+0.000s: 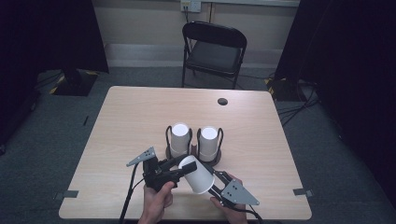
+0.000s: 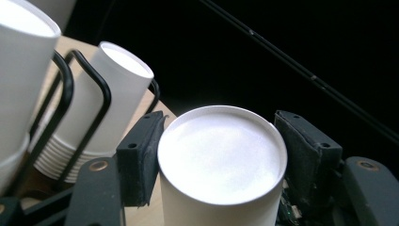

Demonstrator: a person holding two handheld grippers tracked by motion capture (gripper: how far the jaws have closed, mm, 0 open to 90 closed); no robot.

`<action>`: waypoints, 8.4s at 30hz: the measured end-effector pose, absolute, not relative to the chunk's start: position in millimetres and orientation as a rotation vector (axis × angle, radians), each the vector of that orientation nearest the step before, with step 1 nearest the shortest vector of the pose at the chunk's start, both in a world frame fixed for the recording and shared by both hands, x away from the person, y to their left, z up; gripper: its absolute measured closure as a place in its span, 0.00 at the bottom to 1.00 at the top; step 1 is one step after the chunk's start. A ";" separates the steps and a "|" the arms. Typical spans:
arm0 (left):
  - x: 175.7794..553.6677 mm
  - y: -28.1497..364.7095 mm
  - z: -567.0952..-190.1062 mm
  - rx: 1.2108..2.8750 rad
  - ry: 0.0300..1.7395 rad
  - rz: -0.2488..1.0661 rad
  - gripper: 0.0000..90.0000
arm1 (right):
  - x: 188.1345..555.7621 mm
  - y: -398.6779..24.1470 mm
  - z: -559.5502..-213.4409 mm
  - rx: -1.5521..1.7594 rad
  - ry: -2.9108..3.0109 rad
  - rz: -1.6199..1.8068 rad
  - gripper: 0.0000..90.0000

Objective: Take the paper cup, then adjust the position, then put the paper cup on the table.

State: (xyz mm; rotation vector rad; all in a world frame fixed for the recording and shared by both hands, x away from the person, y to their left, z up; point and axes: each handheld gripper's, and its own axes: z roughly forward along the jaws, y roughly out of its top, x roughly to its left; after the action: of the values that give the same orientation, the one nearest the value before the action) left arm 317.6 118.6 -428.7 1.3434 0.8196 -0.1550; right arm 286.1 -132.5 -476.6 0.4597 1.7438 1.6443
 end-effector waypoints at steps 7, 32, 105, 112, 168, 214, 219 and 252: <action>319.5 119.7 -431.7 1.335 0.816 -0.162 0.39 | 285.3 -132.7 -476.7 0.470 1.764 1.651 0.90; 311.2 126.4 -428.4 1.356 0.805 0.116 0.31 | 288.7 -138.8 -475.9 0.567 1.882 1.657 0.95; 277.1 74.0 -458.7 2.033 0.326 0.757 0.19 | 336.7 -158.6 -422.3 0.730 2.645 1.082 0.96; 275.6 68.6 -462.4 2.075 0.263 0.772 0.18 | 339.7 -153.9 -423.4 0.720 2.719 1.026 0.96; 269.6 42.2 -462.7 2.064 0.162 0.920 0.20 | 354.5 -122.3 -426.3 0.903 2.815 1.136 0.99; 294.3 64.7 -461.1 1.892 0.482 0.689 0.25 | 338.9 -143.0 -420.1 1.057 2.493 1.409 0.76; 296.3 67.4 -461.5 1.881 0.501 0.670 0.25 | 338.3 -146.1 -420.6 1.060 2.455 1.445 0.74; 317.9 130.2 -451.0 1.707 0.708 0.590 0.25 | 320.5 -195.4 -448.4 1.123 1.983 1.559 0.43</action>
State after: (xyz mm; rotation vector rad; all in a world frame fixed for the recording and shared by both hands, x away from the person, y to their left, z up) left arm 317.9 130.2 -451.0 1.7069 0.7084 0.5899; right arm 320.5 -195.4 -448.4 1.1234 1.9834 1.5589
